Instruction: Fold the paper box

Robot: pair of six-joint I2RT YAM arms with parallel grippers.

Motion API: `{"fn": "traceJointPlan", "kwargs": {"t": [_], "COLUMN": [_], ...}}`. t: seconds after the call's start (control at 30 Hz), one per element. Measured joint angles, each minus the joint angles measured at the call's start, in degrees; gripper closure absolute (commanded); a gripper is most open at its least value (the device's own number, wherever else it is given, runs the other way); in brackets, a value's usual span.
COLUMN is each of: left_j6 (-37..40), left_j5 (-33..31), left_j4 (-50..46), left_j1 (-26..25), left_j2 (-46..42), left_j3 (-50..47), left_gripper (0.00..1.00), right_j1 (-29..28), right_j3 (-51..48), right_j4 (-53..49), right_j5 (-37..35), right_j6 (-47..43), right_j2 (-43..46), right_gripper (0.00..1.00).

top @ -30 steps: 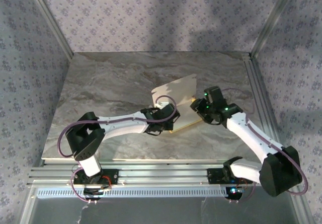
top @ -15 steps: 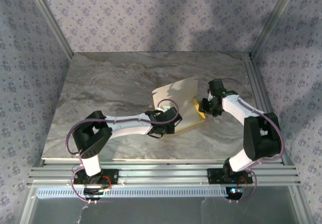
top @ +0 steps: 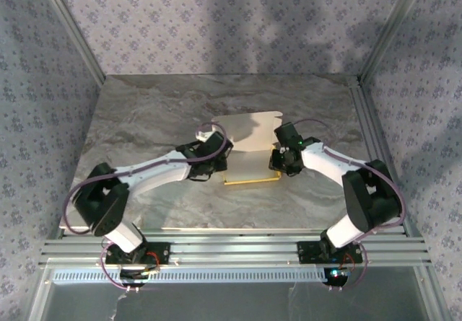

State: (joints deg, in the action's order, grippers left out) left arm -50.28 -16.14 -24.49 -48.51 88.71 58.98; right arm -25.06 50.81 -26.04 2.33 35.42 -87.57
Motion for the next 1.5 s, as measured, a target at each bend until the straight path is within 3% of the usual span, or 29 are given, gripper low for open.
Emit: {"fn": "traceJointPlan", "kwargs": {"t": [0.2, 0.37, 0.43, 0.67, 0.87, 1.17, 1.5], "left_j6": [4.94, 15.45, 20.26, 32.48, 38.66, 45.90, 50.82], "left_j5": [1.84, 16.79, 19.32, 27.54, 30.49, 31.17, 35.41], "left_j4": [-0.92, 3.06, 4.24, 11.43, 13.88, 12.48, 7.56], "left_j1": [4.55, 17.77, 20.11, 20.39, 20.39, 20.83, 21.79], "left_j2": [-12.28, -13.92, -11.08, -1.38, 2.58, 5.03, 9.99], "left_j3": [-2.80, -3.32, -3.30, -3.30, -0.70, 7.15, 11.54], "left_gripper": [0.61, 0.62, 0.59, 0.56, 0.55, 0.54, 0.61], "right_j1": [4.00, 14.36, 17.59, 18.51, 17.40, 14.58, 14.56], "right_j3": [-0.22, 1.07, 1.07, 0.98, 4.13, 16.35, 19.43], "right_j4": [0.96, 4.09, 5.51, 9.75, 8.63, 3.52, 2.38], "right_j5": [-0.96, 6.56, 9.90, 16.26, 16.50, 15.08, 19.06], "right_j6": [-2.32, -14.01, -17.29, -27.61, -35.08, -45.03, -50.49], "right_j2": [15.30, 17.79, 16.09, 9.33, 5.64, -5.09, -8.22], "right_gripper": [0.56, 0.56, 0.54, 0.51, 0.49, 0.48, 0.53]}}
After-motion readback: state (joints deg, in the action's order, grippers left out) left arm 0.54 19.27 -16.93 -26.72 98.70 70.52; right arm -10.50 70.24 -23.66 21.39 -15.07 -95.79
